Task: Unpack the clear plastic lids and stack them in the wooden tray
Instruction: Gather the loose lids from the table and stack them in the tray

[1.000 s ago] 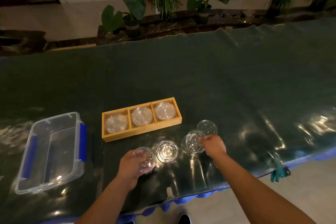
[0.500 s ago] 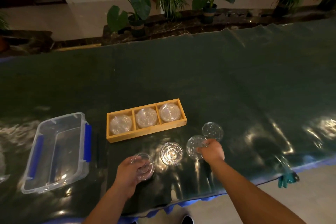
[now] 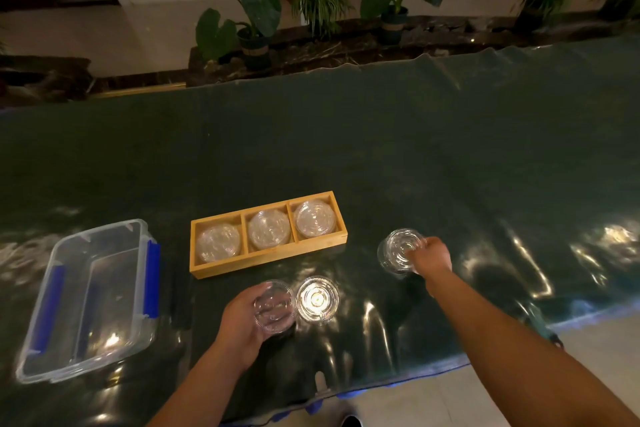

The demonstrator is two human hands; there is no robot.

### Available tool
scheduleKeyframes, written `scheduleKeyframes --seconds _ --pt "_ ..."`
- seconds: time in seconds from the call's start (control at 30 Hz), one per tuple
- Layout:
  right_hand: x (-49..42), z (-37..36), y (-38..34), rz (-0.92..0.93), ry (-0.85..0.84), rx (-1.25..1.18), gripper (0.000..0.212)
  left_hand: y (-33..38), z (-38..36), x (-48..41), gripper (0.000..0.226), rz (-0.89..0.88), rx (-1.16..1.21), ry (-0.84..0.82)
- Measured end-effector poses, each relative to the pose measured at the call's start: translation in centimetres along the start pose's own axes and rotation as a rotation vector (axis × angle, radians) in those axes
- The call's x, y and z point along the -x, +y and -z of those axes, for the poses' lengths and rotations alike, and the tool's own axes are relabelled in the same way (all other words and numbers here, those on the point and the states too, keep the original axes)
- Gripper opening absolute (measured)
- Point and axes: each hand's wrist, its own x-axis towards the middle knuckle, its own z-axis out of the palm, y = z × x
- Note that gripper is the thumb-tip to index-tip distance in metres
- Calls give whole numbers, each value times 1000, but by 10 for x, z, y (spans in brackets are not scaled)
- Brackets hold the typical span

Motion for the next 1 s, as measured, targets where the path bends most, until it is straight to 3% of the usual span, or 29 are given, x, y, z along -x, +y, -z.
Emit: scheduleKeyframes --seconds 0.2,0.33,0.57,0.67,0.77,1.0 --pt "-8 -13 0 77 -50 332 54 1 5 4 21 -4 51 -5" --pt "-7 -18 1 84 4 364 53 0 5 3 29 3 72 12" --pt "-10 -12 -4 102 -44 327 41 -2 7 2 36 21 76 18" --pt "-1 -6 0 74 -29 189 40 -3 7 2 35 38 88 16" --pt "21 -5 -4 73 -38 -104 39 -3 8 2 33 41 96 23" --pt "113 -39 -41 179 -458 -385 37 0 1 4 33 58 106 20"
